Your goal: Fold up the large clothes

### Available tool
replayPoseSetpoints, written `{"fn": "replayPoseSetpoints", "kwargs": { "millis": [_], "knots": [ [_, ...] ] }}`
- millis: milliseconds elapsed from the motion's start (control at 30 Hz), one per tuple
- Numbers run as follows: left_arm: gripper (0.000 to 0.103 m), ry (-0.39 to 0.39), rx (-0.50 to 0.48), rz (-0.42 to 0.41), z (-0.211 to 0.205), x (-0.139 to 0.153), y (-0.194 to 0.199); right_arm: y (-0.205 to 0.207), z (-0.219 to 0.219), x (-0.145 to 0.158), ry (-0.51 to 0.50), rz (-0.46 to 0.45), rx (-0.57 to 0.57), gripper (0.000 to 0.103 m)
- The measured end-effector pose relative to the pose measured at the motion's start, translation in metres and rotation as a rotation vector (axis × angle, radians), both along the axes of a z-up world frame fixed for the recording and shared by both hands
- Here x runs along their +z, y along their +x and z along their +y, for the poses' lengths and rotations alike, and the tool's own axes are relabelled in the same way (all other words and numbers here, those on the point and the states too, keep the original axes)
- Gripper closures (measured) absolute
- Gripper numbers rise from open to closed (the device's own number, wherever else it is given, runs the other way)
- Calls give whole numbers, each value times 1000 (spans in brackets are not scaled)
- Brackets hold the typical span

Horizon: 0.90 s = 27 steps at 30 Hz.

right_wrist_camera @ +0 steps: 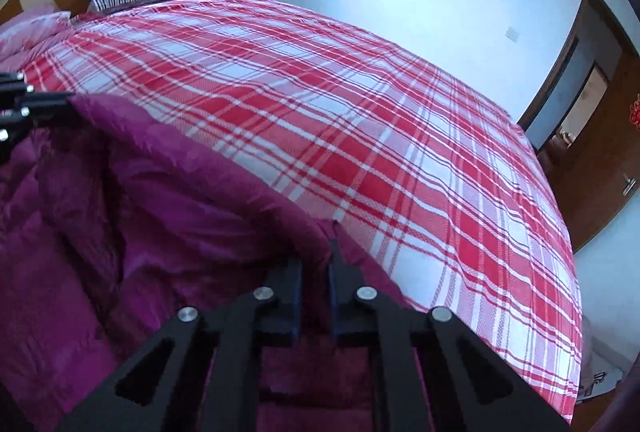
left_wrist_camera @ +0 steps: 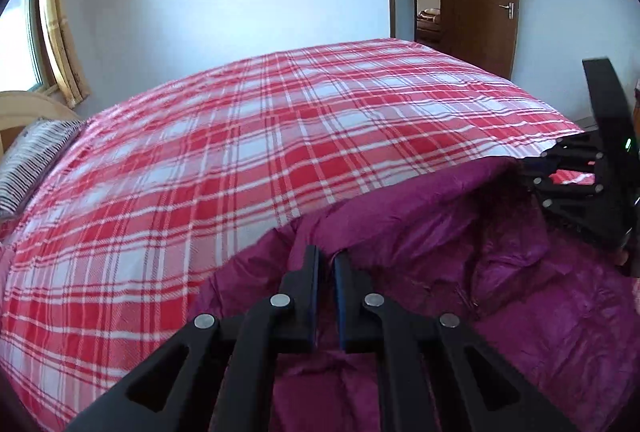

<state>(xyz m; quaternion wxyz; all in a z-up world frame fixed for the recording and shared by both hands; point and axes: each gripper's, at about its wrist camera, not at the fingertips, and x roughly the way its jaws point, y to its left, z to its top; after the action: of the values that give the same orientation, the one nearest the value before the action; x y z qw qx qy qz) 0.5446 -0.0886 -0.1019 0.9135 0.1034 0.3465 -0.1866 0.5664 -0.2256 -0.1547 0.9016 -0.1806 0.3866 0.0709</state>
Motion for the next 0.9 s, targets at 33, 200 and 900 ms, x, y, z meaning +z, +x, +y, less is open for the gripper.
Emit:
{"fn": "replayPoseSetpoints", "kwargs": {
  "millis": [33, 200, 900],
  "knots": [
    [96, -7, 1, 11, 1, 2, -4, -2, 2, -3, -27, -10, 6, 91],
    [96, -144, 22, -42, 19, 39, -19, -10, 9, -15, -105, -47, 23, 91],
    [94, 81, 93, 101, -28, -50, 26, -23, -20, 44, 287, -56, -112, 47]
  ]
}}
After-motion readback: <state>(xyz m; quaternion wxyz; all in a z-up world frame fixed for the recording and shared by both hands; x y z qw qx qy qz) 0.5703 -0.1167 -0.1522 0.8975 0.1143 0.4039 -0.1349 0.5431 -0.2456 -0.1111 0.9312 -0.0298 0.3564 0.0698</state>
